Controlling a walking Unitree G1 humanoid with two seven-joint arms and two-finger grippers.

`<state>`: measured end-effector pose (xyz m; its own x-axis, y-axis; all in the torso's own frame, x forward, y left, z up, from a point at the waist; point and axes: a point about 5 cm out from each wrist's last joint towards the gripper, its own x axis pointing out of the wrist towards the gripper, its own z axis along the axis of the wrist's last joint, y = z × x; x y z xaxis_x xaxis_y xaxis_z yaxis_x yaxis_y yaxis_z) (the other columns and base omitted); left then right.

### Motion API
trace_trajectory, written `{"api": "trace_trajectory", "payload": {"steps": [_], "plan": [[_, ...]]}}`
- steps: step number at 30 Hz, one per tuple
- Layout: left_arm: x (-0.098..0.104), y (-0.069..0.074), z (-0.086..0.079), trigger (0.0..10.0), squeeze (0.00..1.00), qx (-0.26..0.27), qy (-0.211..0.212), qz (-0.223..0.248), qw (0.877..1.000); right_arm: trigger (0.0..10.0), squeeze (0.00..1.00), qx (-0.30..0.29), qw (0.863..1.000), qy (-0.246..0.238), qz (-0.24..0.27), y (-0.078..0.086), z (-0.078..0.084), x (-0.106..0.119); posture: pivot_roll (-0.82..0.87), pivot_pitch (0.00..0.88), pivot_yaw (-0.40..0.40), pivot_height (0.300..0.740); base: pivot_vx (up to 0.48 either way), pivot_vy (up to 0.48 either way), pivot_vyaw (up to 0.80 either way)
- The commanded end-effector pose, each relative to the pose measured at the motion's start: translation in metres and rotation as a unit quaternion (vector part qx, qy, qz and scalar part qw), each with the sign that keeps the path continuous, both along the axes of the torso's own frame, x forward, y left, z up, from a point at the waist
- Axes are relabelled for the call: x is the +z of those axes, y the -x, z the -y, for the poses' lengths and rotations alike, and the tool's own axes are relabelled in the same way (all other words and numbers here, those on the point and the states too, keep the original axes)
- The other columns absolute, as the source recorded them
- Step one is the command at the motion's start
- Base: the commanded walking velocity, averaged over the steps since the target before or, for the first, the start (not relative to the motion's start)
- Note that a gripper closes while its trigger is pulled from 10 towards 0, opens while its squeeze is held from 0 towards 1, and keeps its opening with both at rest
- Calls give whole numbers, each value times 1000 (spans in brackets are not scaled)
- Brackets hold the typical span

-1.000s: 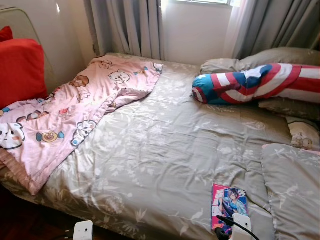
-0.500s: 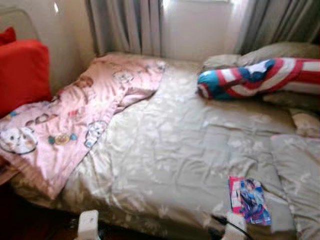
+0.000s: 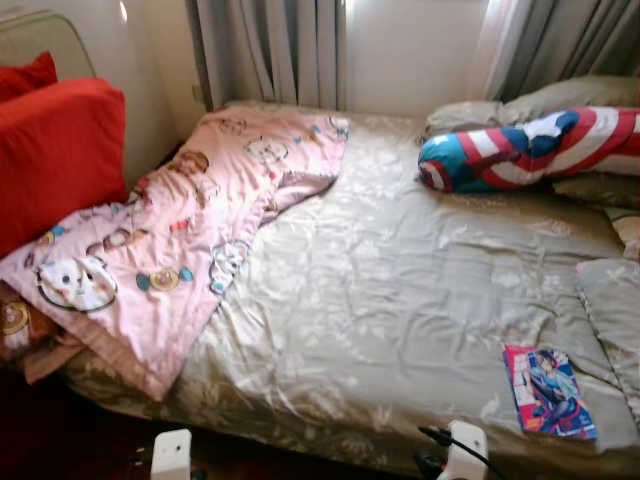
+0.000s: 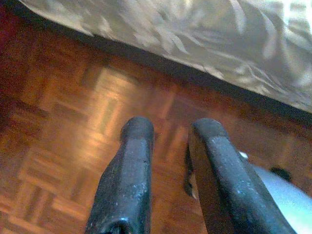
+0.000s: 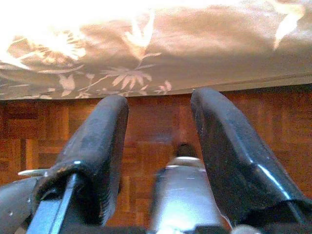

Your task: Clean up the room

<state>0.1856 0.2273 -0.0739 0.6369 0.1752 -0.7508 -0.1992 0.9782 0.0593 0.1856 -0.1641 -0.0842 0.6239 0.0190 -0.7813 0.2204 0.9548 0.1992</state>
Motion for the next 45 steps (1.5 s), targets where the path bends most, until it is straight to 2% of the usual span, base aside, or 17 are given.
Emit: {"api": "trace_trajectory", "payload": {"steps": [1,38,45], "plan": [[-4,3,7,10000,0,-4,8,-9,1000,10000,0,-6,1000,12,-12,7,10,-3,95,72,-17,740,0,416,0],[-1,-2,9,10000,0,0,8,-5,1000,10000,0,1,1000,16,-9,1,9,0,98,3,-16,740,0,416,0],[1,-6,7,10000,0,3,3,-1,1000,10000,0,-2,1000,17,-4,-5,9,3,103,0,-18,740,0,41,0]]}}
